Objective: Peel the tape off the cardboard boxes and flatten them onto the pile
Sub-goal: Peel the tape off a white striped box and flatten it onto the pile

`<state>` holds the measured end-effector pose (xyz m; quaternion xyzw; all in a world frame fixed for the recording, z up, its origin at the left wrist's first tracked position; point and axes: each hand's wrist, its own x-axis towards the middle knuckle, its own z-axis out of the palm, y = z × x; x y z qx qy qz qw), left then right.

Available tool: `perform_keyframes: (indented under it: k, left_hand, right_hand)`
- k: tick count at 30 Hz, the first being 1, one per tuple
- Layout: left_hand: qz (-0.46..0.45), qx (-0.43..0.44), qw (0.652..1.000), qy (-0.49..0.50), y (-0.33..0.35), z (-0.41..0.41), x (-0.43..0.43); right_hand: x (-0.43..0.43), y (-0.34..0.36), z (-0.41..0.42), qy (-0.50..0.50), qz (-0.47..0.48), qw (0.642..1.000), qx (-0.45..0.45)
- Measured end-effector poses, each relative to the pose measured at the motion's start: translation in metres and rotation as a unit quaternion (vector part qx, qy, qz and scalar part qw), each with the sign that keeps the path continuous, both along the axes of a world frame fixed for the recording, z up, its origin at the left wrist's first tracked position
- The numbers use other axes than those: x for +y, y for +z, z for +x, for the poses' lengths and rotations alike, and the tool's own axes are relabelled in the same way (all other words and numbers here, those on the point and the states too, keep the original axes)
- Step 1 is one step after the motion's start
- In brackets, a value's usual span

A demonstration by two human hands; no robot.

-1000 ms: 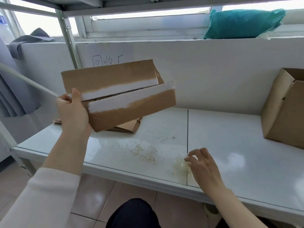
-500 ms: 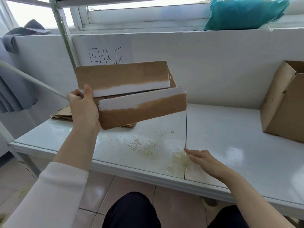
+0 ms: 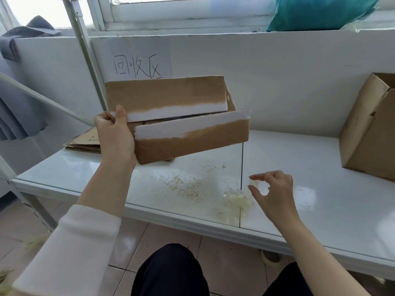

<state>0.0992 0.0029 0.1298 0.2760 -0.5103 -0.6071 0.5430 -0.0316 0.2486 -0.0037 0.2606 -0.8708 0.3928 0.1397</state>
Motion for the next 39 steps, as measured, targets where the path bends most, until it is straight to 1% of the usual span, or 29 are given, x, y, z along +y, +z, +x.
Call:
perform_keyframes:
  k: [1,3,4,6,9,10,11,12,14,15,17,18,20,21,24,27,28,29,30,32,34,36,39]
  left_hand:
    - [0.001,-0.001,1.000,-0.003,0.000,0.000,0.001]
    - [0.000,-0.003,1.000,-0.007,-0.001,0.001,0.002]
    - [-0.004,-0.006,1.000,-0.009,-0.002,0.001,0.002]
    - [-0.009,-0.016,1.000,-0.012,-0.002,0.003,0.000]
    - [-0.023,-0.035,0.999,-0.016,-0.001,0.005,-0.002]
    - [-0.034,-0.040,0.998,-0.021,0.000,0.006,-0.002]
    - [-0.044,-0.045,0.998,-0.029,0.001,0.007,-0.001]
    - [-0.056,-0.053,0.996,-0.038,0.002,0.007,-0.001]
    - [-0.089,-0.077,0.992,-0.056,0.006,0.007,0.002]
    - [-0.099,-0.082,0.990,-0.065,0.008,0.007,0.003]
    - [-0.110,-0.089,0.986,-0.084,0.015,0.006,0.006]
    - [-0.116,-0.097,0.984,-0.091,0.017,0.006,0.005]
    - [-0.137,-0.123,0.978,-0.103,0.022,0.004,0.001]
    - [-0.147,-0.131,0.974,-0.110,0.023,0.003,-0.001]
    - [-0.164,-0.133,0.967,-0.140,0.024,0.000,-0.006]
    - [-0.190,-0.165,0.953,-0.167,0.027,-0.003,-0.008]
    - [-0.194,-0.168,0.951,-0.172,0.029,-0.004,-0.009]
    - [-0.198,-0.169,0.949,-0.177,0.029,-0.005,-0.011]
    - [-0.201,-0.177,0.947,-0.180,0.030,-0.006,-0.013]
    - [-0.202,-0.192,0.944,-0.179,0.028,-0.009,-0.016]
    - [-0.212,-0.204,0.941,-0.166,0.026,-0.012,-0.019]
    - [-0.244,-0.241,0.927,-0.155,0.026,-0.016,-0.022]
    - [-0.301,-0.311,0.892,-0.133,0.036,-0.025,-0.025]
  right_hand:
    - [-0.002,0.003,0.003,0.010,0.000,1.000,0.003]
    - [-0.006,0.009,0.009,0.030,-0.030,0.999,0.002]
    - [-0.006,0.012,0.012,0.033,-0.051,0.998,0.022]
    - [-0.007,0.018,0.015,0.022,-0.097,0.990,0.099]
    - [-0.008,0.043,0.012,-0.001,-0.204,0.967,0.149]
    - [-0.010,0.058,0.011,-0.003,-0.221,0.959,0.178]
    - [-0.013,0.075,0.009,0.002,-0.216,0.953,0.212]
    - [-0.018,0.092,0.007,0.019,-0.190,0.951,0.244]
    - [-0.031,0.122,0.003,0.061,-0.089,0.953,0.283]
    - [-0.038,0.134,0.002,0.084,-0.027,0.958,0.272]
    - [-0.046,0.147,0.000,0.131,0.075,0.971,0.185]
    - [-0.049,0.149,-0.002,0.146,0.111,0.971,0.154]
    - [-0.053,0.148,-0.005,0.158,0.156,0.963,0.152]
    - [-0.055,0.146,-0.008,0.164,0.154,0.962,0.155]
    - [-0.056,0.136,-0.014,0.178,0.111,0.964,0.161]
    - [-0.054,0.126,-0.019,0.187,0.127,0.952,0.207]
    - [-0.052,0.124,-0.019,0.200,0.131,0.949,0.205]
    - [-0.051,0.123,-0.019,0.214,0.117,0.952,0.185]
    - [-0.050,0.124,-0.020,0.225,0.081,0.958,0.157]
    - [-0.050,0.128,-0.021,0.229,-0.019,0.967,0.111]
    - [-0.053,0.132,-0.022,0.233,-0.097,0.966,0.060]
    - [-0.058,0.137,-0.022,0.230,-0.121,0.965,0.028]
    - [-0.063,0.146,-0.023,0.200,-0.145,0.969,-0.003]
